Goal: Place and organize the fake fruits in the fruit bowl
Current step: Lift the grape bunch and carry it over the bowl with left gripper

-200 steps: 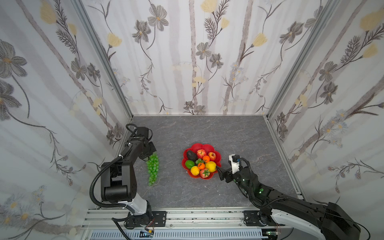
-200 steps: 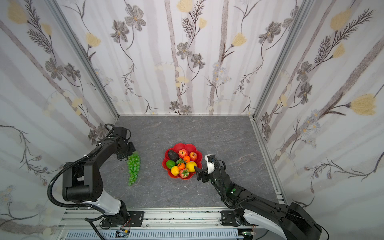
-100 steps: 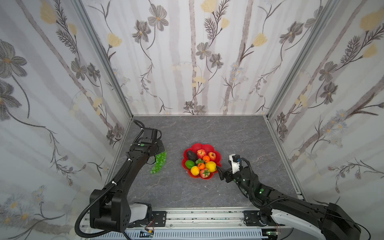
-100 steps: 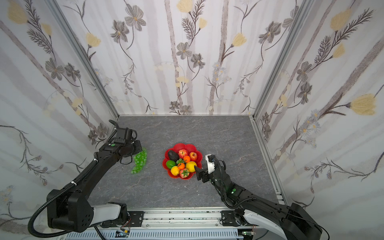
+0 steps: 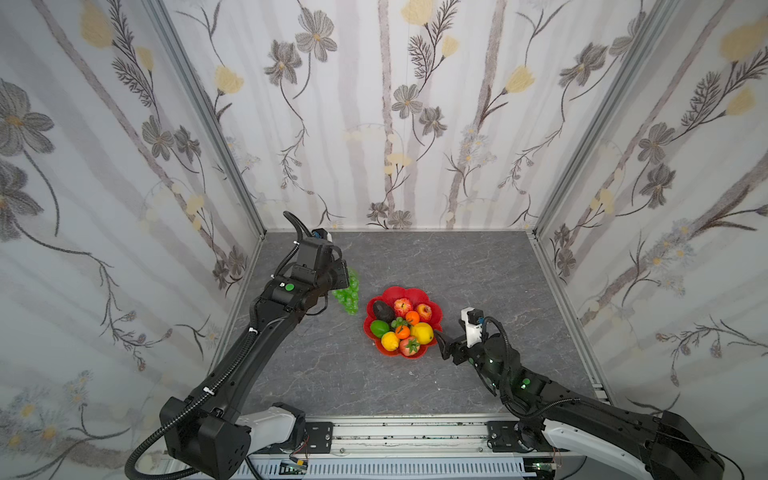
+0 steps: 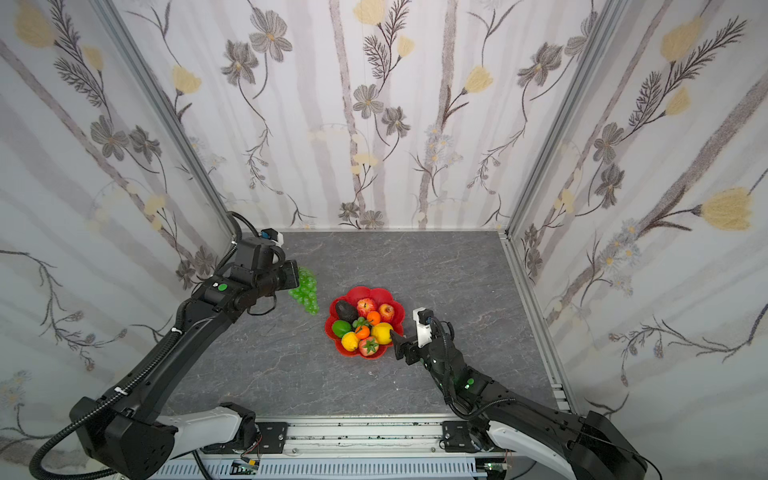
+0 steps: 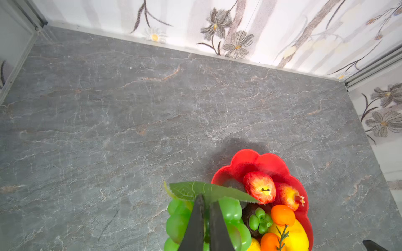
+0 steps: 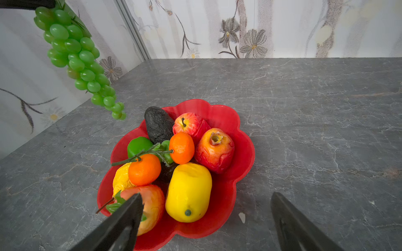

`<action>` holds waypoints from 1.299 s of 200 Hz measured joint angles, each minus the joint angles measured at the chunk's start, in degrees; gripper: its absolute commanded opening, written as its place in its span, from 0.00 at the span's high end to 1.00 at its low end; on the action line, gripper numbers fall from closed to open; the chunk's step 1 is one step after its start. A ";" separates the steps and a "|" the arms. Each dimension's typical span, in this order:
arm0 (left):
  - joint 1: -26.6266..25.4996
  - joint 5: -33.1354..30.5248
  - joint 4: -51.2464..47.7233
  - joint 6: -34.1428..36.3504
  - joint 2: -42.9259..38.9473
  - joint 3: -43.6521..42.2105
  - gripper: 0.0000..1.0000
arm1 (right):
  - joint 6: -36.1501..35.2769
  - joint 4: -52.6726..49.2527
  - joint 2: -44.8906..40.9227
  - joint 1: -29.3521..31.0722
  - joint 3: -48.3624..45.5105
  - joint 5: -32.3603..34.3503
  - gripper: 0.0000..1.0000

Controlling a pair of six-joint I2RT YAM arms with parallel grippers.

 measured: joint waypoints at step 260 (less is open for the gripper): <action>-11.89 3.48 -1.77 5.29 26.58 18.45 1.00 | -0.39 1.70 -0.33 0.00 -0.92 1.20 0.08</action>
